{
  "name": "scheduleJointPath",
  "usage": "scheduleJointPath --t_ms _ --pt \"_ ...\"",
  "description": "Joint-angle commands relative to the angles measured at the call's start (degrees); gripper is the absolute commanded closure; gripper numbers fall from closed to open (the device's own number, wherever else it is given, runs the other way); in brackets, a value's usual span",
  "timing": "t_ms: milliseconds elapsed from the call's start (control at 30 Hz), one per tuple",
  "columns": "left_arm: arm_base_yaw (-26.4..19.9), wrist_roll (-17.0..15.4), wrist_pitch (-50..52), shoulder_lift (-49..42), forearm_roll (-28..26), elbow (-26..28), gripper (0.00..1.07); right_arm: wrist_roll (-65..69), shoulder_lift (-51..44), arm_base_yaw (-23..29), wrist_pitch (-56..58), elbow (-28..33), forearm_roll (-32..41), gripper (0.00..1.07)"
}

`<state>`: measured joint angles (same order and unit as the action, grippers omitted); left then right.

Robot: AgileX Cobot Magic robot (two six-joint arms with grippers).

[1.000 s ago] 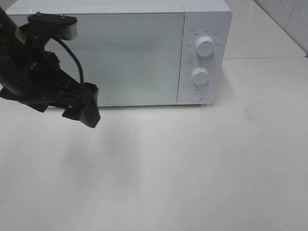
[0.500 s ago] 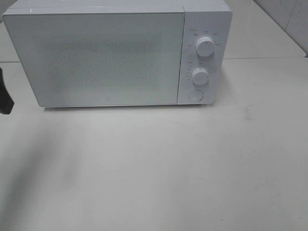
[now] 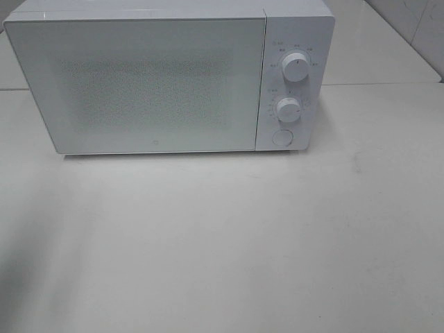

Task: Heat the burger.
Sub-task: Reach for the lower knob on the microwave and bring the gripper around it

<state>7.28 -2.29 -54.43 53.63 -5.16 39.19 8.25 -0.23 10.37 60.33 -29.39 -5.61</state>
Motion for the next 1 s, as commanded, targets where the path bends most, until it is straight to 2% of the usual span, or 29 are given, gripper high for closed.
scheduleJointPath --t_ms 33,167,267,500,700,1000 --pt "-0.06 -0.11 -0.17 -3.55 0.00 -2.64 0.06 -0.63 -1.49 -0.29 -0.57 0.11 -0.17 0.39" --pt "-0.06 -0.11 -0.06 -9.74 0.00 -7.33 0.06 -0.63 -1.49 -0.29 -0.57 0.11 -0.17 0.39" --pt "-0.06 -0.17 0.00 -12.95 0.11 -8.88 0.06 -0.63 -1.49 -0.29 -0.57 0.11 -0.17 0.39" --pt "-0.06 -0.11 0.23 -17.88 0.29 -8.82 0.06 -0.63 -1.49 -0.29 -0.57 0.11 -0.17 0.39" --pt "-0.06 -0.17 -5.33 -18.56 0.17 -9.63 0.06 -0.63 -1.49 -0.29 -0.57 0.11 -0.17 0.39" --pt "-0.06 -0.11 -4.98 -18.85 1.03 -10.37 0.06 -0.40 -1.49 -0.29 -0.57 0.11 -0.17 0.39"
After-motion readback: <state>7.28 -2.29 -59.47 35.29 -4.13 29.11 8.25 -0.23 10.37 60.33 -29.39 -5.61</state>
